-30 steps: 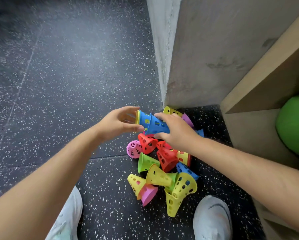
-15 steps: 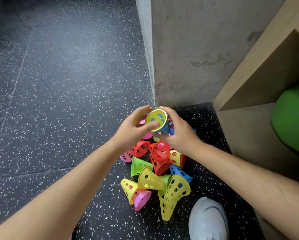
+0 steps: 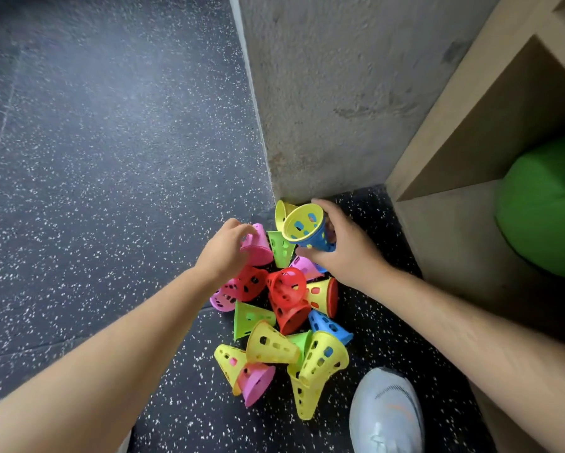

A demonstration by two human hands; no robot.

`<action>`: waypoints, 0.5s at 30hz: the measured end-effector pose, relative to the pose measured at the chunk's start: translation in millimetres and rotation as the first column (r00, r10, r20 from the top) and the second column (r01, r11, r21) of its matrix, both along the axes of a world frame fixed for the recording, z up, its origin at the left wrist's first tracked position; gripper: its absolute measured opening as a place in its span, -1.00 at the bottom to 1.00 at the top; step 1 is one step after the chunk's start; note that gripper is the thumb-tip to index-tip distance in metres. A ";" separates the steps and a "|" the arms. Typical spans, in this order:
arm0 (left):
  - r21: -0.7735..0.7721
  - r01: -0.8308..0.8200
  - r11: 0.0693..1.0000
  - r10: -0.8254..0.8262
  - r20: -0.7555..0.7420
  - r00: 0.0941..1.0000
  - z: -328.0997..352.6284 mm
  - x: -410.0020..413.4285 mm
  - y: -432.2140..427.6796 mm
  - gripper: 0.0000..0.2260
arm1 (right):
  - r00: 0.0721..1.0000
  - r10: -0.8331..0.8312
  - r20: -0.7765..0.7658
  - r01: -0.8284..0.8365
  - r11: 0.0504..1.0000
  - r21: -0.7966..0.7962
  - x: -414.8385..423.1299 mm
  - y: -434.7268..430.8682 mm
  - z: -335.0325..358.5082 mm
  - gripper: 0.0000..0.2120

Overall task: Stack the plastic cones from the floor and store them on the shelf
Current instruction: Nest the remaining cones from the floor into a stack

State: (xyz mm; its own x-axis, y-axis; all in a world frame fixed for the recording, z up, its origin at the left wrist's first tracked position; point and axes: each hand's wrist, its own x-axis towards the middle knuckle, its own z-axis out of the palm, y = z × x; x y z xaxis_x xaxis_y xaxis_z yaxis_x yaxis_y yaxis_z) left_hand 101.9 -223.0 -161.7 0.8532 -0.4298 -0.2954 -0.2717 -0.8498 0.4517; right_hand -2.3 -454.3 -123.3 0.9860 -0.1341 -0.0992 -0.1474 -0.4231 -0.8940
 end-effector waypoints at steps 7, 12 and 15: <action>-0.322 -0.159 0.933 0.214 0.144 0.966 47.6 8.1 -0.2 -0.84 | 1.000 0.018 -0.018 -0.019 0.999 -0.033 -0.9 0.3 -2.6 -0.17; -0.583 -0.304 0.753 0.367 -0.010 0.930 90.3 14.4 -2.4 -0.86 | 1.000 0.022 -0.011 -0.023 0.999 -0.049 0.0 6.9 3.6 -0.17; -0.627 -0.317 0.711 0.309 -0.126 0.943 105.1 8.0 -13.6 -0.84 | 0.999 0.049 0.017 -0.048 0.998 -0.051 0.3 13.5 9.7 -0.22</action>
State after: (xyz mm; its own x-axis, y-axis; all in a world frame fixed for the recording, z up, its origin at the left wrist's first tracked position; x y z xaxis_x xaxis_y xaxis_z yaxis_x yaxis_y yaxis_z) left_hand 110.0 -236.7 -56.5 0.9715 -0.2282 -0.0647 -0.0339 -0.4034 0.9144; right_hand -2.1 -440.8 -113.6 0.9930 -0.0908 -0.0753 -0.1096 -0.4741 -0.8736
